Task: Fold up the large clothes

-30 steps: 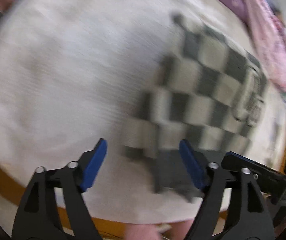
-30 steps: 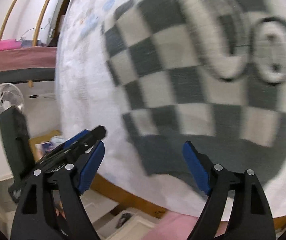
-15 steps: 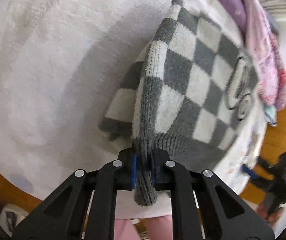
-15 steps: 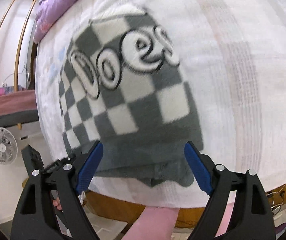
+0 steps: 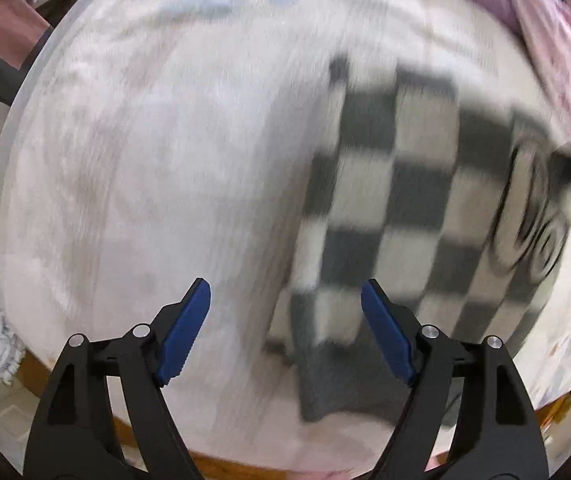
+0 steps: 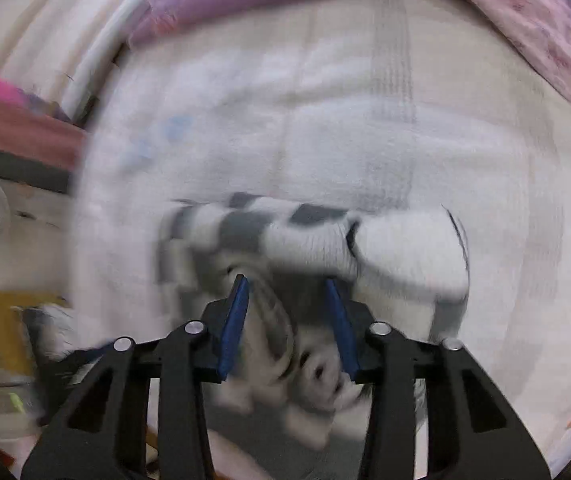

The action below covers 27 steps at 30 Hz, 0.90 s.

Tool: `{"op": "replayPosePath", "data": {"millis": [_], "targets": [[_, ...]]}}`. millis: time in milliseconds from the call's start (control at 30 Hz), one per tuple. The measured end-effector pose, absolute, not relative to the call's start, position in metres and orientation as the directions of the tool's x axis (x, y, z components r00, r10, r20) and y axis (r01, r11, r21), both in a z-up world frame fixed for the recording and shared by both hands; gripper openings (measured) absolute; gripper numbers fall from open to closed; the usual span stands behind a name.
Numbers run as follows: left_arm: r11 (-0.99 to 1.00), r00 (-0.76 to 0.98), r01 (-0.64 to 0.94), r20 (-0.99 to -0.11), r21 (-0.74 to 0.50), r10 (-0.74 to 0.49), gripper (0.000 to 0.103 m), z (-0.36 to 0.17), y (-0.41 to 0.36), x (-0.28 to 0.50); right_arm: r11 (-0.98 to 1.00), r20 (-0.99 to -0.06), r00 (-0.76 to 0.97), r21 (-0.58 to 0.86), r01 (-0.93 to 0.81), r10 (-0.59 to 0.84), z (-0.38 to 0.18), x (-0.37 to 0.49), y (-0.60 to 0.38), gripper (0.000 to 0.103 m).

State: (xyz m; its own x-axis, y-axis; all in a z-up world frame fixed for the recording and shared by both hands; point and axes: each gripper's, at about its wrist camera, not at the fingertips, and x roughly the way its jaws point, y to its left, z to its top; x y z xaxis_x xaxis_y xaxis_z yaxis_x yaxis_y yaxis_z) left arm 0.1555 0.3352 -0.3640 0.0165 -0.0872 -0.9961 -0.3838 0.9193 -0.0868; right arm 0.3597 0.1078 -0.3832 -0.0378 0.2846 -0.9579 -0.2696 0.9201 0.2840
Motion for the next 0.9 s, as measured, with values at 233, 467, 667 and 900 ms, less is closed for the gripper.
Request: {"op": "replayPosePath", "data": {"millis": [233,467,667,900], "targets": [[0.942,0.147,-0.293,-0.981,-0.163,-0.124,0.078,-0.341,0.306,0.239,0.954,-0.951,-0.084,0.295,0.049,0.298,-0.418,0.386,0.043,0.0],[0.957,0.14,-0.237,-0.981,-0.167,-0.136,0.063,-0.388,0.281,0.316,0.973,-0.975,-0.055,0.208,0.099,0.214,-0.436,0.391,0.043,0.0],[0.934,0.069,-0.319,-0.987,-0.162,-0.148,0.071,-0.466,0.3,0.356,0.99,-0.992,-0.022,0.129,-0.056,0.128,-0.464,0.412,0.073,0.0],[0.961,0.09,-0.214,-0.983,-0.175,-0.159,0.054,-0.405,0.301,0.336,0.969,-0.965,-0.091,0.248,0.002,0.247,-0.419,0.4,0.054,0.0]]}}
